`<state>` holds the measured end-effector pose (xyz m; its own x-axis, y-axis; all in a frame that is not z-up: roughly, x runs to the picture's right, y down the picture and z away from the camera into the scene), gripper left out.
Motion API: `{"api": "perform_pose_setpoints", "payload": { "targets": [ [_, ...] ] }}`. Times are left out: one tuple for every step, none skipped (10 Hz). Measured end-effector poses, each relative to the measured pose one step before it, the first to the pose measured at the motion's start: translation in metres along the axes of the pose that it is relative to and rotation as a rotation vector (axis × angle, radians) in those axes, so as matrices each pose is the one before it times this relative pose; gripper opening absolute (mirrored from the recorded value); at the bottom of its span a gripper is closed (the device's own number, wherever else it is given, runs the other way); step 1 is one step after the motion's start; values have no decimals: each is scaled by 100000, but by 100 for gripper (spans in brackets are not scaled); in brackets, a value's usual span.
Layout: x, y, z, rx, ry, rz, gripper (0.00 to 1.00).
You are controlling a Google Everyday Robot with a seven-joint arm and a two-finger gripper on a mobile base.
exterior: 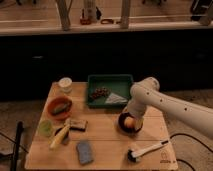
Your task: Place apple in table surface
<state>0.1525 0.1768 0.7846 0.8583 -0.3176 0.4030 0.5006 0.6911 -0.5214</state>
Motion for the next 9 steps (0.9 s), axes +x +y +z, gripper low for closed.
{"api": "perform_pose_setpoints", "payload": {
  "targets": [
    [153,-3,73,159,-316,468,71],
    [63,32,130,-87,-300,206,71],
    [90,-21,138,-5,-352,257,71],
    [120,22,115,-2,-292,303,71],
    [122,28,198,-101,-471,350,71],
    [121,78,263,-177,-488,358,71],
    [69,34,175,-139,-417,252,71],
    [183,143,515,-498,-736,478,71],
    [89,-2,170,-67,-387,252,71]
  ]
}}
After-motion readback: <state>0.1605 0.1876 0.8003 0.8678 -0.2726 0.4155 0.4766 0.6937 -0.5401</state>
